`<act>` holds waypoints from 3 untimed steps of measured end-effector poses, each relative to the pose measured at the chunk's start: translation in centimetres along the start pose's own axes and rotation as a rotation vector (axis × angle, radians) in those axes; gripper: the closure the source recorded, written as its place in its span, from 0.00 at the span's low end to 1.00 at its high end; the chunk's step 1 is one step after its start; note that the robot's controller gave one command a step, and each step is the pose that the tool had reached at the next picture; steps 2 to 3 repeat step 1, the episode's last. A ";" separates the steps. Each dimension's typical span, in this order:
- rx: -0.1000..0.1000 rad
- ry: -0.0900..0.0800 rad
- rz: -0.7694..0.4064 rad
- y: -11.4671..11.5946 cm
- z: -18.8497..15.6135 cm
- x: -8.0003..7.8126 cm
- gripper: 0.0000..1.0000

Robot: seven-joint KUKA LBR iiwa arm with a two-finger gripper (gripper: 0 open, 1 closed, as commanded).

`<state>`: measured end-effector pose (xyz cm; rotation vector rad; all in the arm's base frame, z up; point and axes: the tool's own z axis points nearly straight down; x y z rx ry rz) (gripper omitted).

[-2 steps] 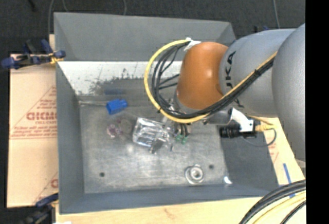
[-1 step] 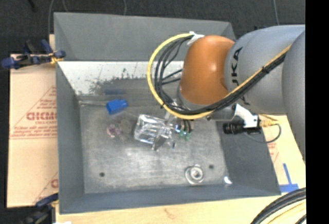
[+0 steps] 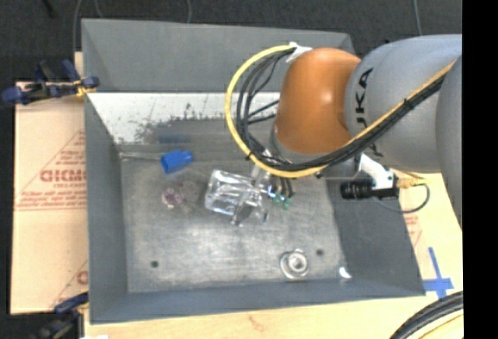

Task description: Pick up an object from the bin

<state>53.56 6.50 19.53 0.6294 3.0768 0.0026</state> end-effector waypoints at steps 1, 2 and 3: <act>0.003 0.000 -0.003 -0.1 0.1 0.0 1.00; 0.003 0.000 -0.003 -0.1 0.1 0.0 1.00; 0.003 0.000 -0.003 -0.1 0.1 0.0 1.00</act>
Offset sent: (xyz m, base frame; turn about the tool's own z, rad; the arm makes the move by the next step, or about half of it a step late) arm 0.0000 0.0002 0.0006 0.0000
